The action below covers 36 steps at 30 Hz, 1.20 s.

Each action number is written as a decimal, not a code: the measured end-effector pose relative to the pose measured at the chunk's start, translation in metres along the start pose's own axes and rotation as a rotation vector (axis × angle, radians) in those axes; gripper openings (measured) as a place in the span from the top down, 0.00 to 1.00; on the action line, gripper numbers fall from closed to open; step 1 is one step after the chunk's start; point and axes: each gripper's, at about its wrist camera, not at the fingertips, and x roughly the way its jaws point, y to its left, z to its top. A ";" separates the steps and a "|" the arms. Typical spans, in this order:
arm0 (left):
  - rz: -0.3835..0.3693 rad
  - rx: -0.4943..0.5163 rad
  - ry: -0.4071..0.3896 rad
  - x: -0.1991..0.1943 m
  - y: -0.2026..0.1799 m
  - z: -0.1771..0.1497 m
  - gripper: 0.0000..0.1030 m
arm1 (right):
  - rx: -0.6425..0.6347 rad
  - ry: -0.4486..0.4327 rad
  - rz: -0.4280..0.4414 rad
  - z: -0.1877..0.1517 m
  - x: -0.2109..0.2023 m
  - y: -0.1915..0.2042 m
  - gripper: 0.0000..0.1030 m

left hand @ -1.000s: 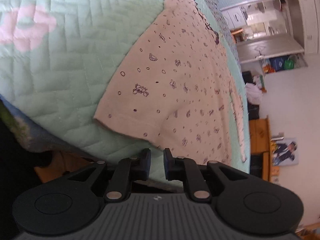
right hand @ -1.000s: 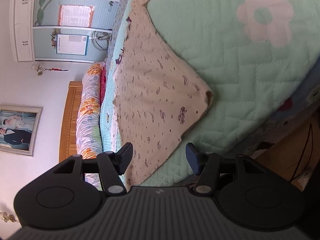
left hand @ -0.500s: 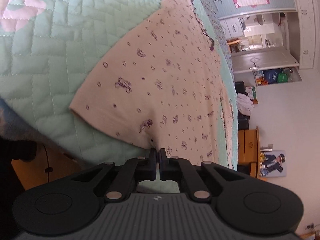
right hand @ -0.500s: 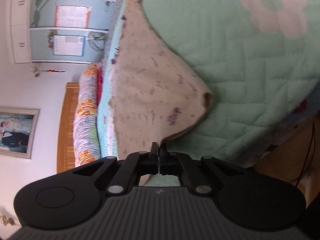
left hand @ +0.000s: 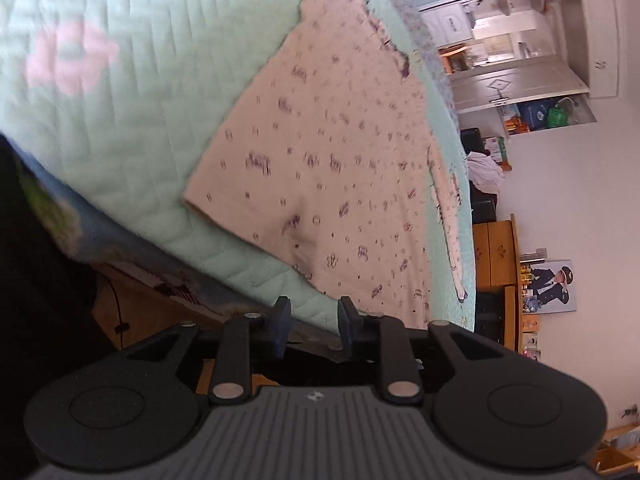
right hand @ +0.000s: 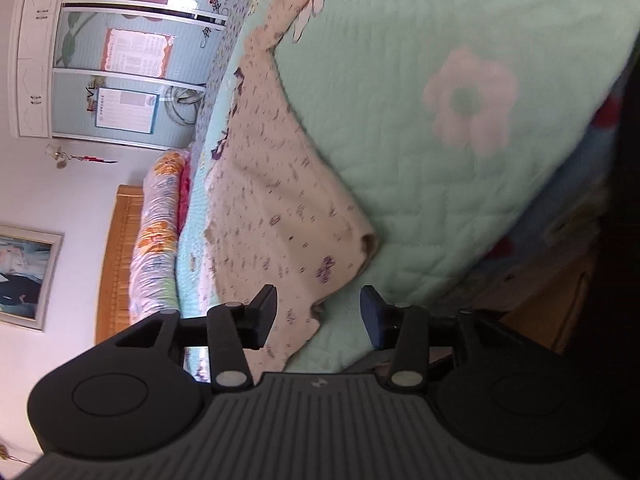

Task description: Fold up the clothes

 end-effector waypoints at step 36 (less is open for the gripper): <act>0.048 -0.071 -0.083 -0.002 0.045 0.038 0.98 | -0.103 -0.044 -0.014 0.030 0.036 0.001 0.70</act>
